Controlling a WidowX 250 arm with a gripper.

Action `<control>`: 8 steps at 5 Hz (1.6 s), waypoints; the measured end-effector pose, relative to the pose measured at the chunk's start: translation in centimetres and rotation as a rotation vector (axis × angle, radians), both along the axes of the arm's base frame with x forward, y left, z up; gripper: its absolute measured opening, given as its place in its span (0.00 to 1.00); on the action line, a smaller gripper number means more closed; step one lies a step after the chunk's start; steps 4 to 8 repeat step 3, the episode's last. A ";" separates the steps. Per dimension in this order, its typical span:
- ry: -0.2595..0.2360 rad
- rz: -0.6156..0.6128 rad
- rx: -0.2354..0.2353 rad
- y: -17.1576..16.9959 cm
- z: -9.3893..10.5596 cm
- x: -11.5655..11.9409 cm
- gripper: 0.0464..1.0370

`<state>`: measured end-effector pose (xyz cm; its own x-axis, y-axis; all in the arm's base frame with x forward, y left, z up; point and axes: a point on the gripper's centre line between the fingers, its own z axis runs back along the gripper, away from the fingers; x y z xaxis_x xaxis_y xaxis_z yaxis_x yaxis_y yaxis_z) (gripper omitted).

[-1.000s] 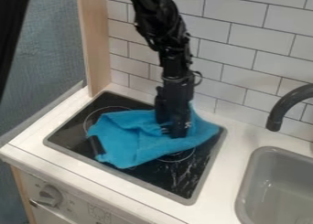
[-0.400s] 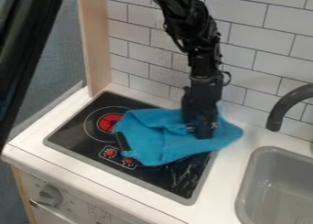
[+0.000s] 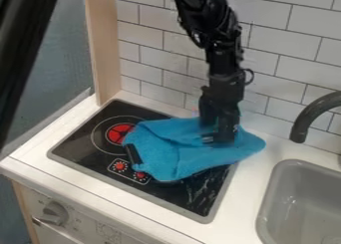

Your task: Dry the cloth from left to right then right to left

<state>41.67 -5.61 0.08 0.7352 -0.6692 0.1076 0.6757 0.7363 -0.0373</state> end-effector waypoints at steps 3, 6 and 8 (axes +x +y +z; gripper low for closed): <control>-0.120 -0.058 -0.057 0.5 7.8 -2.1 0.96; -0.120 -0.058 -0.057 0.5 7.8 -2.1 0.96; -0.120 -0.058 -0.057 0.5 7.8 -2.1 0.96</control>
